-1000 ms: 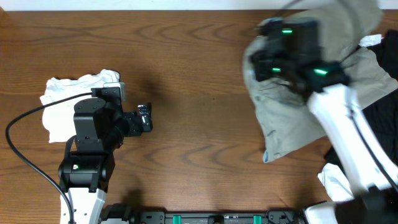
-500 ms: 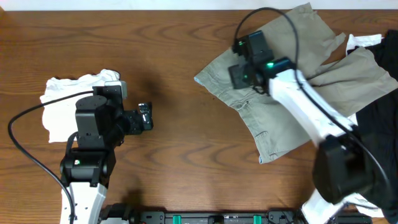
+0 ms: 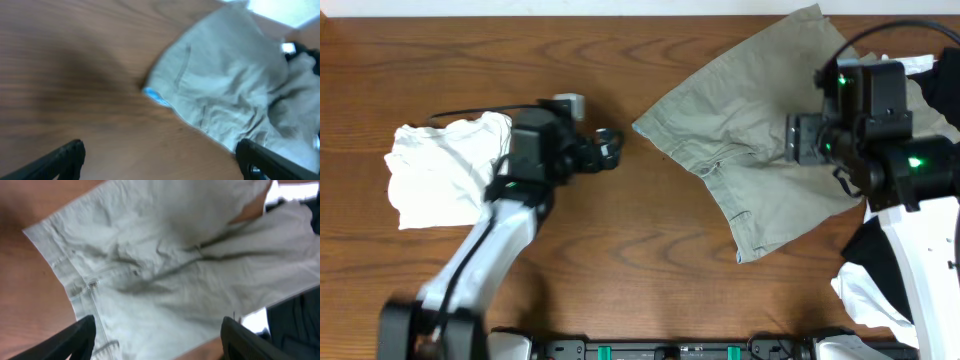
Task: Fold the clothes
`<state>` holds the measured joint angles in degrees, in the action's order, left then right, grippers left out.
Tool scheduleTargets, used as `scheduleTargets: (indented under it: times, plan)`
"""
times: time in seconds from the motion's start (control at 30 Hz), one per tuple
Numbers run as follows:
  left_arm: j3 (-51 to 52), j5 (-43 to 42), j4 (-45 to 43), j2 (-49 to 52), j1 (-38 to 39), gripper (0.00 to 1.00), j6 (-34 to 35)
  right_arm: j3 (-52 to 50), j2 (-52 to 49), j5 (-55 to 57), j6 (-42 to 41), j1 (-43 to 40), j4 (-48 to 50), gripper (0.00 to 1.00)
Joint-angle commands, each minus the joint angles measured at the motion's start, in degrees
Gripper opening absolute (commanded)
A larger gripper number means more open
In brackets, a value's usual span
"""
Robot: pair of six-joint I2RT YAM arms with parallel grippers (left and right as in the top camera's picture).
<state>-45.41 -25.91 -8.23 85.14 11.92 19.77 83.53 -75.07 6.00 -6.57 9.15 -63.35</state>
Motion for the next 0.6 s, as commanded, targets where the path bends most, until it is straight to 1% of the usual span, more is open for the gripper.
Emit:
scheduleTargets:
  times: [0.0, 0.03, 0.1, 0.17, 0.3, 0.5, 0.53, 0.57]
  plan:
    - [-0.7, -3.5, -7.2, 8.2, 1.9, 0.98, 8.6, 0.1, 0.8, -0.4, -0.2, -1.1, -3.0, 0.78]
    - [-0.7, -3.8, -11.2, 11.2, 2.3, 0.98, 10.6, 0.1, 0.9, -0.4, -0.2, -1.3, -4.1, 0.78]
    - [-1.0, -4.7, -16.0, 15.4, 3.0, 0.98, 13.4, 0.1, 0.9, -0.4, -0.3, -1.5, -5.7, 0.78]
    - [-2.1, -4.7, -18.4, 19.5, 3.5, 0.98, 15.4, 0.1, 0.8, -0.4, -0.2, -1.5, -6.9, 0.78]
    - [-6.3, -4.8, -18.7, 26.4, 4.6, 0.98, 16.4, 0.1, 0.8, -0.4, -0.2, -1.5, -7.2, 0.79]
    - [-12.7, -4.7, -18.7, 32.2, 4.9, 0.99, 16.5, 0.1, 0.8, -0.4, -0.2, -1.5, -7.8, 0.77]
    - [-13.5, -4.7, -18.7, 32.7, 4.9, 0.98, 16.5, 0.1, 0.8, -0.4, -0.2, -1.5, -7.9, 0.77]
    - [-14.1, -4.7, -18.7, 33.2, 4.9, 0.93, 16.5, 0.1, 0.8, -0.3, -0.2, -1.5, -8.0, 0.77]
